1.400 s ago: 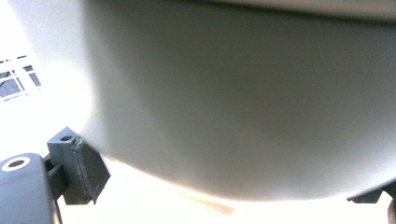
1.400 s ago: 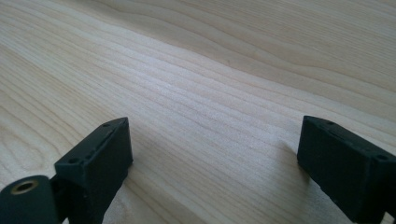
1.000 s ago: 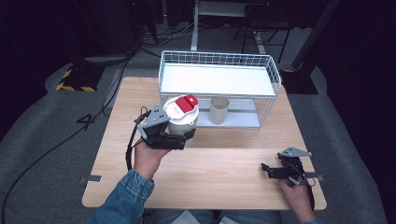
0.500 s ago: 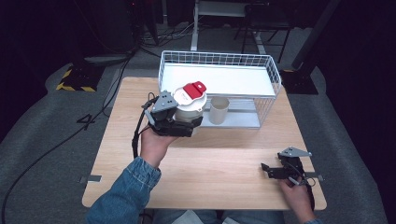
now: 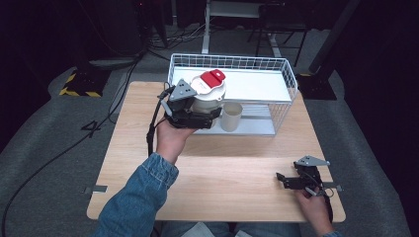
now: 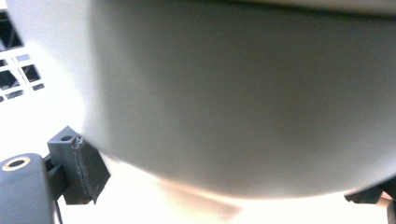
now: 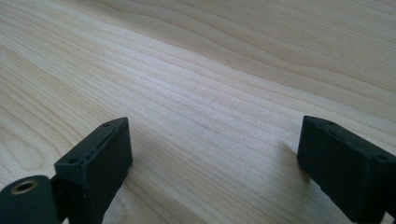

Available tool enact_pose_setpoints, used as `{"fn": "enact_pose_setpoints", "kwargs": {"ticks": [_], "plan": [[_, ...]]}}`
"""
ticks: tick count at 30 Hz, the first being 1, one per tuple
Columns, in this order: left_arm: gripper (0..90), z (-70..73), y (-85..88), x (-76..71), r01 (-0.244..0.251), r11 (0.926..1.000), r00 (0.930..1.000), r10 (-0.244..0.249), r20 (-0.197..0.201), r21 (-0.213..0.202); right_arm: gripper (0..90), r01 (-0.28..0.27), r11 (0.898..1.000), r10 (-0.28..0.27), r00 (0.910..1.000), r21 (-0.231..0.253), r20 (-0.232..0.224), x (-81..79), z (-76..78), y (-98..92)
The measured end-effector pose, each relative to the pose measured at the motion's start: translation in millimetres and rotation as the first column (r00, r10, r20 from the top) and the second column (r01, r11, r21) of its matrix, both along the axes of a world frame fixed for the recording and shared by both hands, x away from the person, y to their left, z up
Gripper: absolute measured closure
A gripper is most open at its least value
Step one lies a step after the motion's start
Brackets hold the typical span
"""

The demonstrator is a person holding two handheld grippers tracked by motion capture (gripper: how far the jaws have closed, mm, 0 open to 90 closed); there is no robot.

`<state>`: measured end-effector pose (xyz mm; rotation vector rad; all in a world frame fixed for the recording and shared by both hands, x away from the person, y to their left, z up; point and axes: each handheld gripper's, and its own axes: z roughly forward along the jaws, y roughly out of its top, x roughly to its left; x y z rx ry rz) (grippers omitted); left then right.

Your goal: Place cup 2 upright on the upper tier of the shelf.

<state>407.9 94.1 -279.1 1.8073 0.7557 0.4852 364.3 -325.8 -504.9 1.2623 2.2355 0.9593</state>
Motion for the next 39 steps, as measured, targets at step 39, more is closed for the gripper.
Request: {"fn": "enact_pose_setpoints", "kwargs": {"ticks": [39], "plan": [[9.7, 44.3, -55.4, 90.5, -0.131, 0.9844, 0.9905, 0.135, 0.025, -0.117, 9.8, 0.012, 1.0, -0.012, 0.9999, 0.004, 0.0, 0.4, -0.2, 2.4]]}}
